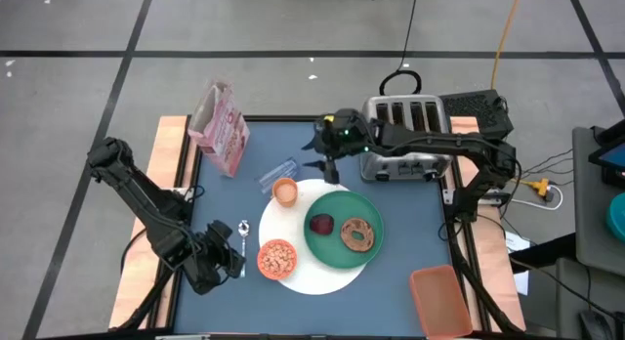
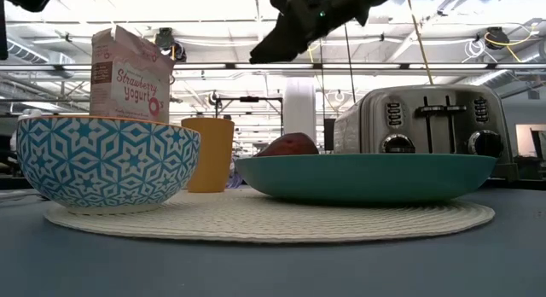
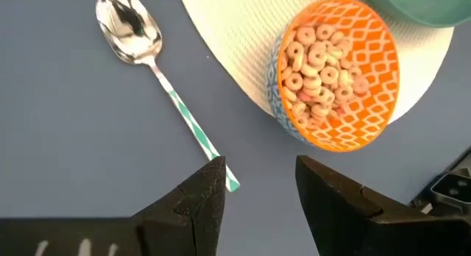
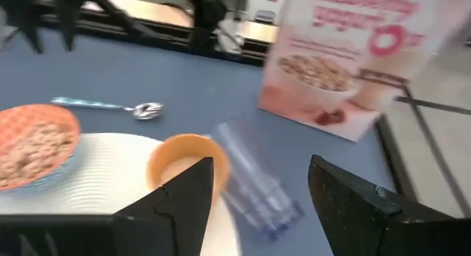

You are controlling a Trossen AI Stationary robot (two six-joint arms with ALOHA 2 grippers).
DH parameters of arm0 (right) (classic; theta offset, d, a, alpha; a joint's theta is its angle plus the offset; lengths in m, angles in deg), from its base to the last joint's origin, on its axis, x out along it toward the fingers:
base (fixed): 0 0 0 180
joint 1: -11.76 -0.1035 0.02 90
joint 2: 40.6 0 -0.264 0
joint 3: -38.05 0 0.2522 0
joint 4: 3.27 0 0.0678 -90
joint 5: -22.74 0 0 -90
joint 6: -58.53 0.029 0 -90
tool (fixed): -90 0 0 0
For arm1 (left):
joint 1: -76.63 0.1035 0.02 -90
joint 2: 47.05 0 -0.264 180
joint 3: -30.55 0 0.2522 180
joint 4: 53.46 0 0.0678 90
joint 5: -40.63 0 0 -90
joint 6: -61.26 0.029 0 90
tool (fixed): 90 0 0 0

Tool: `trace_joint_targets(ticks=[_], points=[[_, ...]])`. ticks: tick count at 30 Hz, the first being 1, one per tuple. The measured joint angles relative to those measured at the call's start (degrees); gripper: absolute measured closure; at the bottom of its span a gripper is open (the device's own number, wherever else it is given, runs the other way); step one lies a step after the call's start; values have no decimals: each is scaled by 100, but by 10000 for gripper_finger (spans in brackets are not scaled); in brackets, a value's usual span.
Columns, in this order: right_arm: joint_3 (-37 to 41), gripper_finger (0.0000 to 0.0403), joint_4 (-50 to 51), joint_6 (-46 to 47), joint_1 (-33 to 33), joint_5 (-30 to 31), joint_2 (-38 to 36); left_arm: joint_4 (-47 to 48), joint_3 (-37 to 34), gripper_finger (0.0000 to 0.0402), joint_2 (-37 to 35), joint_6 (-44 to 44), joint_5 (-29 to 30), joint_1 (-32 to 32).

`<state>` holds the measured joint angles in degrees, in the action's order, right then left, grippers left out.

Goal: Arrange a breakfast setting
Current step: Put the cup on the top of the white table mat

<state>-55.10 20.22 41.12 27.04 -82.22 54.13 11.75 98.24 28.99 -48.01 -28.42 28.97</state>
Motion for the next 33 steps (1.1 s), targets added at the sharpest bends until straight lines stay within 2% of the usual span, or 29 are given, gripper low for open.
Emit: trace_joint_targets(ticks=[10,21,26,33], points=[[1,190,-810,477,266,4,0,391,103,231,-1,-64,13,3],[1,187,-803,774,266,-13,0,386,103,231,-1,-188,13,7],[1,155,-821,776,266,-15,0,382,103,231,-1,-185,13,7],[1,76,-821,776,264,-15,0,382,103,231,-1,-161,13,7]])
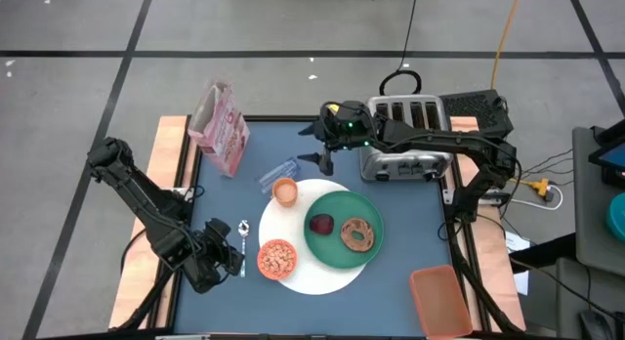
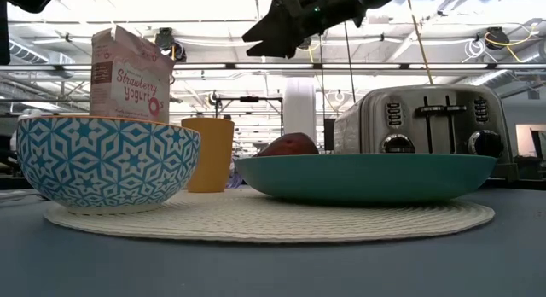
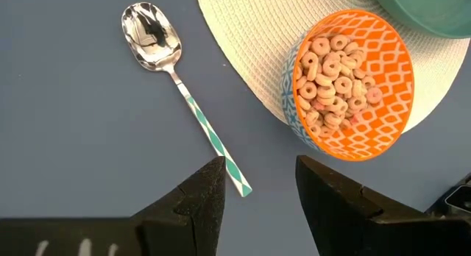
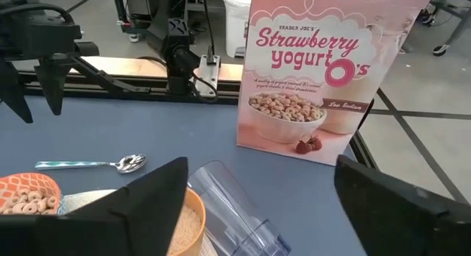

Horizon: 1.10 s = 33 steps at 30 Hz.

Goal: Arrange a breakfast setting
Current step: Put the cup on the top of the white table mat

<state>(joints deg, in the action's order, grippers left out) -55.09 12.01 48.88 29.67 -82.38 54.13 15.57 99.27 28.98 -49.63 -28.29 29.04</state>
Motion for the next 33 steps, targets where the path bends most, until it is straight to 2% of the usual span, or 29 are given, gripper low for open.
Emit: trace_joint_targets(ticks=[6,16,22,28,33], points=[[0,35,0,-199,0,0,0,-2,0,231,0,4,2,0],[0,33,51,-860,35,-66,0,-2,0,231,0,51,2,-2],[0,33,227,-976,296,-903,0,-2,0,231,0,175,90,0],[-21,32,308,-1500,460,-1016,67,-2,0,231,0,248,254,0],[-832,32,1015,-1714,492,-1355,564,-32,0,231,2,243,254,0]])
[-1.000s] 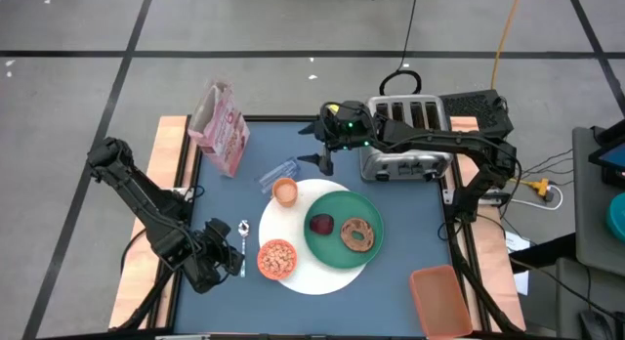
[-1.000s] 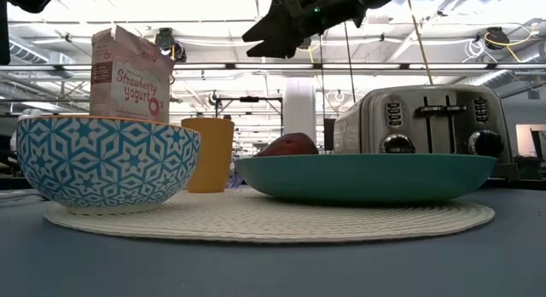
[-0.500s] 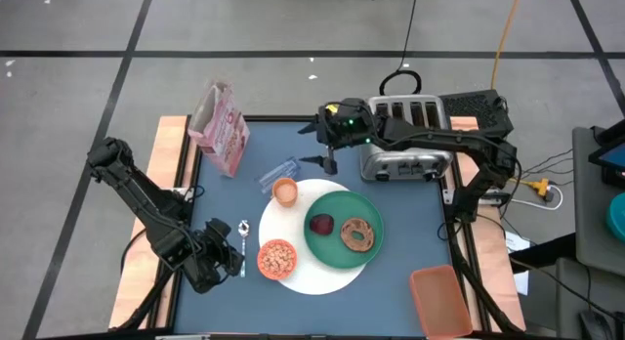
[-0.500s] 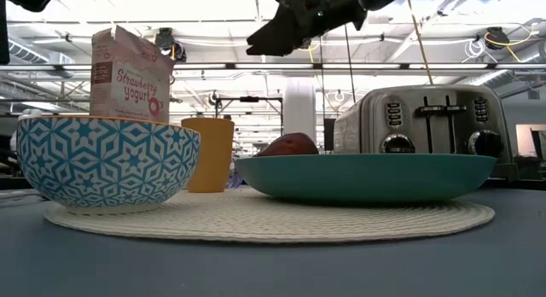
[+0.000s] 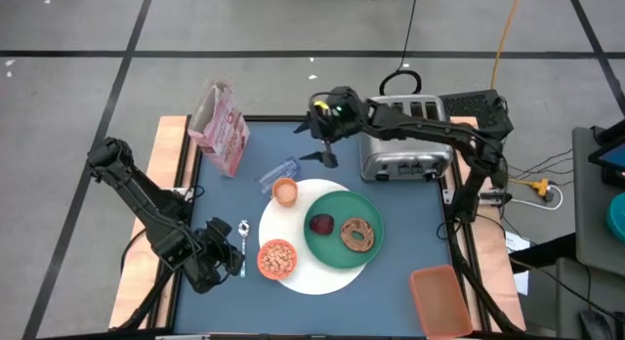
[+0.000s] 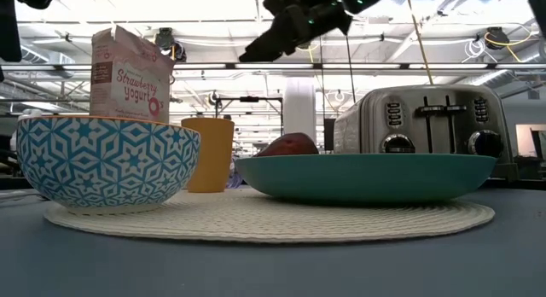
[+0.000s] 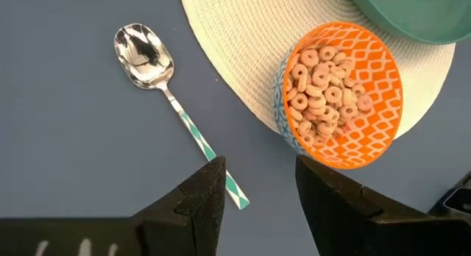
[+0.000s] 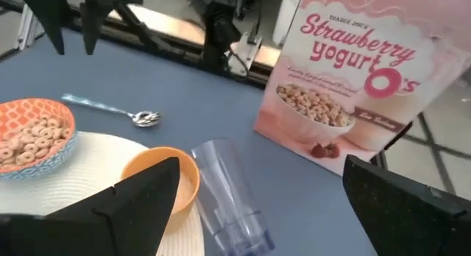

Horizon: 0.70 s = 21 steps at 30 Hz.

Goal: Arrange a breakfast setting
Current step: Put the cup on the top of the white table mat

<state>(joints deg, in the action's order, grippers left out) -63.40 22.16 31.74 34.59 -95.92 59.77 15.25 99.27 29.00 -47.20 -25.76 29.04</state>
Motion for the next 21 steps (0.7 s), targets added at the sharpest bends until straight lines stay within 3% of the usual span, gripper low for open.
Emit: trace_joint_targets(ticks=[5,9,21], points=[[-1235,32,1334,-593,33,13,694,-83,0,231,2,0,0,0],[-1798,32,1896,-957,39,21,1298,-173,0,231,1,2,4,-1],[-1951,32,2032,-1294,18,5,2515,-211,0,231,0,0,9,0]])
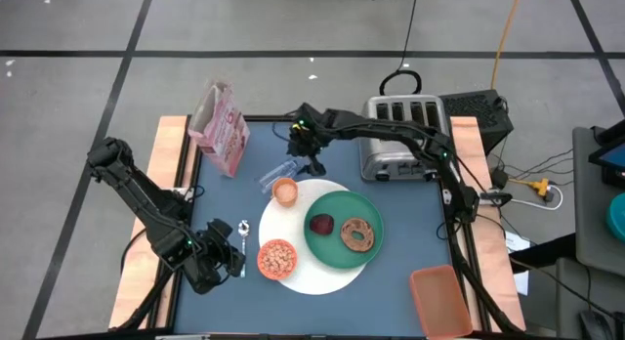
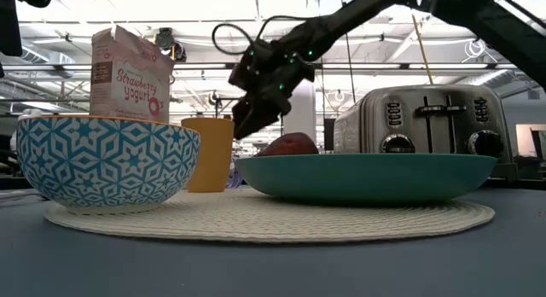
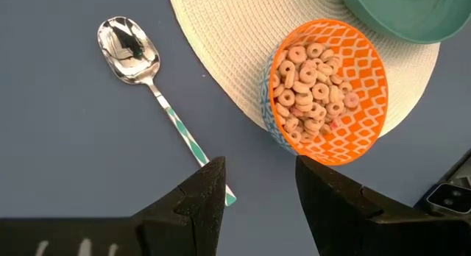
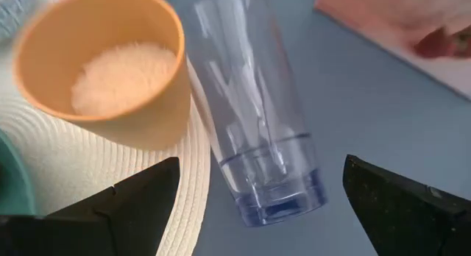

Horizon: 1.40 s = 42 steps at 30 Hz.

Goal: Arrange a breakfast setting
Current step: Put the cup on the top of the white table mat

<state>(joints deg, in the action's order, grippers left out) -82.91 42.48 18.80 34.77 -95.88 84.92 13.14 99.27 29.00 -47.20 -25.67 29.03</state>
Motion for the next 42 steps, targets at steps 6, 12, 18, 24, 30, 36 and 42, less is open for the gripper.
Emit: trace_joint_targets(ticks=[6,12,18,24,30,36,42], points=[[0,32,-151,-146,-1,4,214,-20,0,231,0,0,0,0],[0,32,-207,-305,-17,35,339,-42,0,231,0,-43,0,0],[0,32,-418,-299,-36,321,494,-78,0,231,0,-119,2,0],[0,32,-433,-299,-40,446,497,-89,2,231,-2,-131,2,0],[0,32,-392,-299,-58,445,546,-87,1,231,-2,-153,2,0],[2,32,-440,-300,-79,458,639,-87,1,231,-2,-154,37,0],[2,32,-499,-299,-92,469,700,-89,1,231,-2,-225,42,0]])
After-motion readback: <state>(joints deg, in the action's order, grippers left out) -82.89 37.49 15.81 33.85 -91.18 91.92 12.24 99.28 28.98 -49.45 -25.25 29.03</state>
